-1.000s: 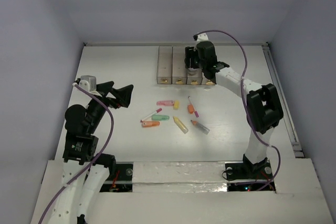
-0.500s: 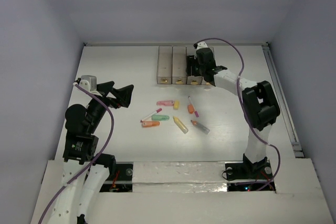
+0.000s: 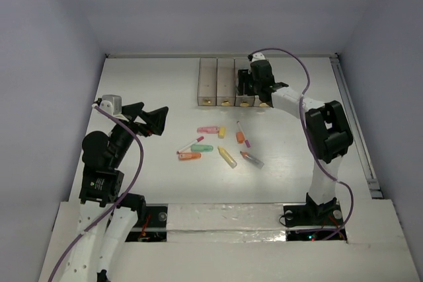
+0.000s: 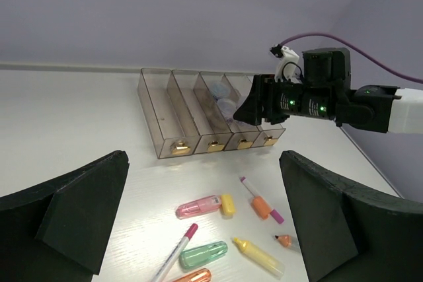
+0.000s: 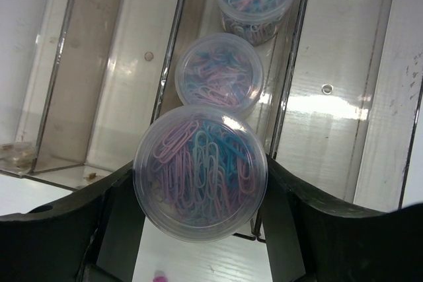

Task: Sort the stationery into containers
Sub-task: Place the stationery in the storage box, then pick up the stationery from the center of the board.

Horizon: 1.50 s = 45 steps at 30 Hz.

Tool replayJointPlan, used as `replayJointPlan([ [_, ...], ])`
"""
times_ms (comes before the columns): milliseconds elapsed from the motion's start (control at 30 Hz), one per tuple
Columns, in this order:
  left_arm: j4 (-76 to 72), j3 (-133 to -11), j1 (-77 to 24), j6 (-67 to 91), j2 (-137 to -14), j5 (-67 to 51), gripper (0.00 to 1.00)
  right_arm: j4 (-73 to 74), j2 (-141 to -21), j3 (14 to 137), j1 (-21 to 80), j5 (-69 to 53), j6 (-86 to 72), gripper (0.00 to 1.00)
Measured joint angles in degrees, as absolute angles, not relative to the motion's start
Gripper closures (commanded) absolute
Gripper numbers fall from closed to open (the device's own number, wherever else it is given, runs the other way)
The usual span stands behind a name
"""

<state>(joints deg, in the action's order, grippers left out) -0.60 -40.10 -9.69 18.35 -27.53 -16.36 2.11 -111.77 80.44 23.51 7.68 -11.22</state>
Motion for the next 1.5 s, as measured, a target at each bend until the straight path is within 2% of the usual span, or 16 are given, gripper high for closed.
replayJointPlan([
  [267, -0.62, -40.1, -9.69, 18.33, -27.53, -16.47, 0.01, 2.15, -112.68, 80.03, 23.51, 7.25, -11.62, 0.31],
  [400, -0.62, -40.1, -9.69, 18.33, -27.53, -16.47, 0.01, 2.09, -112.68, 79.77, 23.51, 6.94, -11.84, 0.16],
  [467, -0.62, -40.1, -9.69, 18.35, -27.53, -16.47, 0.01, 1.78, -112.68, 79.77, 23.51, 6.76, -11.81, 0.13],
  [500, -0.62, -40.1, -9.69, 18.33, -27.53, -16.49, 0.01, 1.72, -112.68, 79.77, 23.53, 6.74, -11.84, 0.08],
  [567, -0.62, -40.1, -9.69, 18.35, -27.53, -16.49, 0.01, 1.56, -112.66, 79.77, 23.53, 6.59, -11.81, 0.07],
  [667, -0.62, -40.1, -9.69, 18.35, -27.53, -16.47, 0.01, 1.54, -112.51, 79.64, 23.51, 6.55, -11.84, 0.07],
  [767, -0.6, -40.1, -9.69, 18.35, -27.53, -16.49, 0.01, 1.23, -110.19, 76.79, 23.51, 5.69, -11.79, 0.13],
  [867, -0.62, -40.1, -9.69, 18.35, -27.53, -16.47, 0.01, 0.8, -105.38, 72.51, 23.66, 3.66, -11.97, 0.28],
  [900, -0.62, -40.1, -9.69, 18.35, -27.53, -16.47, 0.01, 0.82, -103.55, 71.26, 23.79, 2.81, -12.16, 0.38],
  [967, -0.62, -40.1, -9.69, 18.35, -27.51, -16.47, 0.01, 0.45, -99.24, 68.99, 24.71, 1.04, -12.19, 0.43],
  [1067, -0.6, -40.1, -9.69, 18.33, -27.4, -16.47, 0.01, -0.38, -94.56, 67.53, 27.75, -2.31, -10.46, 0.58],
  [1233, -0.58, -40.1, -9.69, 18.33, -26.94, -16.47, 0.01, 0.73, -93.45, 67.55, 36.71, -8.8, -3.14, 0.55],
  [1367, -0.58, -40.1, -9.69, 18.33, -26.41, -16.47, 0.01, 4.99, -96.38, 68.34, 42.15, -13.02, 2.61, 0.45],
  [1433, -0.58, -40.07, -9.69, 18.33, -26.17, -16.45, 0.01, 7.57, -99.77, 69.82, 43.48, -13.74, 5.04, 0.36],
  [1500, -0.6, -40.07, -9.69, 18.33, -26.02, -16.45, 0.01, 9.89, -103.31, 71.66, 43.97, -13.54, 7.05, 0.34],
])
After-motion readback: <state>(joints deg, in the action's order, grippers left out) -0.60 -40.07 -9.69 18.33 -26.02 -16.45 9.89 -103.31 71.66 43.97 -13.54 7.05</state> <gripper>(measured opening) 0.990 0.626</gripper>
